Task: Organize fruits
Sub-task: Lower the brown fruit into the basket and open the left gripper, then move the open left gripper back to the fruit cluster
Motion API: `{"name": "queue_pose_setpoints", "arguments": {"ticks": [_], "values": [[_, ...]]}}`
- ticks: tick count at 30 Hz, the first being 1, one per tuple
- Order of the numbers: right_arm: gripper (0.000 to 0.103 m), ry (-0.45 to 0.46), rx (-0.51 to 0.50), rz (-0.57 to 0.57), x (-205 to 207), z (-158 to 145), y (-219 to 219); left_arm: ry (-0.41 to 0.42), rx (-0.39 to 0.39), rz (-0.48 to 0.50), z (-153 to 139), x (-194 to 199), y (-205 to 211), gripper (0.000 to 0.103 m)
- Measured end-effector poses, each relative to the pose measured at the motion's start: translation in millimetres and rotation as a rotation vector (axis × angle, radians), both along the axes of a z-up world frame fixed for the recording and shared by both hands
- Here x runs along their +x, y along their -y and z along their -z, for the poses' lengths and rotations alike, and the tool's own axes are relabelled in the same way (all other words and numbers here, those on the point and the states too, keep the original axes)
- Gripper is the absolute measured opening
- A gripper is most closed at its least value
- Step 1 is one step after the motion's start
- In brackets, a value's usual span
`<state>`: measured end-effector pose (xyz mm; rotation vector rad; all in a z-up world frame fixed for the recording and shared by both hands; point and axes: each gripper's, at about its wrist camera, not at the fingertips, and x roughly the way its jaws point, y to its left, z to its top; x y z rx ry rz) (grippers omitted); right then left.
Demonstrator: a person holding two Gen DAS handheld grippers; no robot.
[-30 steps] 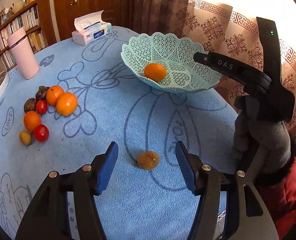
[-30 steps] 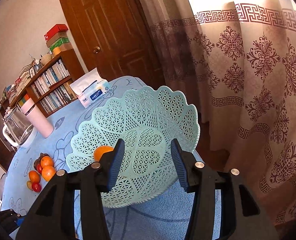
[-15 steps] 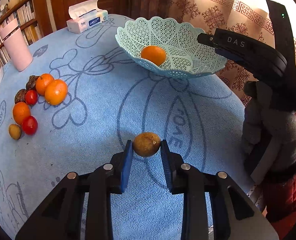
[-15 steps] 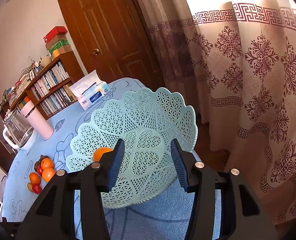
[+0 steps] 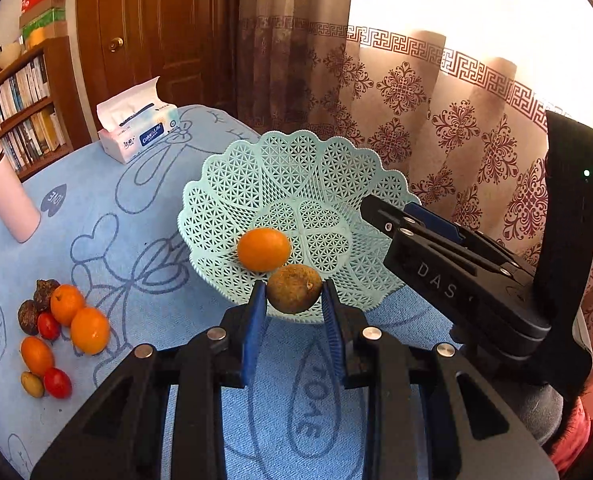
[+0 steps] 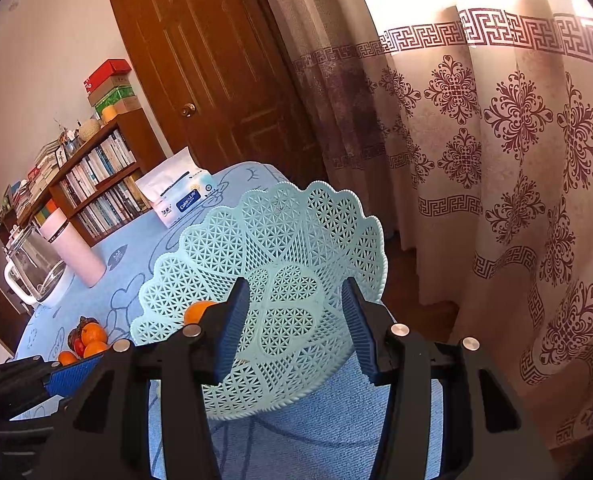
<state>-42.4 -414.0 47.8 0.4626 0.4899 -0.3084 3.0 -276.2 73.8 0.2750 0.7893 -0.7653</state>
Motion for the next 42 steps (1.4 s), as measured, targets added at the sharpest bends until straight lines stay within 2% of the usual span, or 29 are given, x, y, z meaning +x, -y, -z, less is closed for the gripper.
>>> {"name": "queue_pose_setpoints", "arguments": {"ticks": [8,10,15,20,22,24,25,30,36,38,42], "values": [[0.05,-0.002,-0.002,-0.003,0.6,1.0,-1.0,-0.025,0.005,-0.033,12.1,15.3,0.6,0.031],[0.05,-0.003,-0.004,-0.005,1.0,1.3,-1.8,-0.02,0.003,-0.036,12.0,15.7,-0.5,0.037],[0.05,0.001,-0.006,-0.006,0.9,0.8,-2.7,-0.007,0.004,-0.042,11.4,15.1,-1.7,0.042],[0.05,0.007,-0.006,-0.005,0.1,-0.7,-3.0,0.006,-0.007,-0.059,7.2,15.2,-7.1,0.056],[0.05,0.009,-0.009,-0.005,-0.2,-1.0,-3.3,0.026,-0.007,-0.075,4.6,14.4,-9.8,0.07],[0.05,0.011,-0.009,-0.004,-0.9,-1.4,-3.3,0.05,-0.007,-0.098,2.1,13.5,-13.3,0.076],[0.05,0.012,-0.01,-0.003,-1.1,-1.7,-3.3,0.054,-0.007,-0.11,1.6,13.8,-15.2,0.082],[0.05,0.013,-0.015,-0.006,-0.9,-2.7,-3.9,0.088,-0.022,-0.177,-2.4,16.0,-28.6,0.092],[0.05,0.02,-0.031,-0.008,-2.0,-5.7,-8.3,0.136,-0.002,-0.251,-10.7,17.0,-45.8,0.095],[0.055,0.024,-0.039,-0.008,-2.8,-7.0,-10.7,0.149,0.023,-0.283,-12.0,16.6,-51.0,0.095],[0.056,0.031,-0.056,-0.014,-4.1,-10.2,-16.5,0.134,0.011,-0.308,-14.6,18.8,-67.6,0.095]]}}
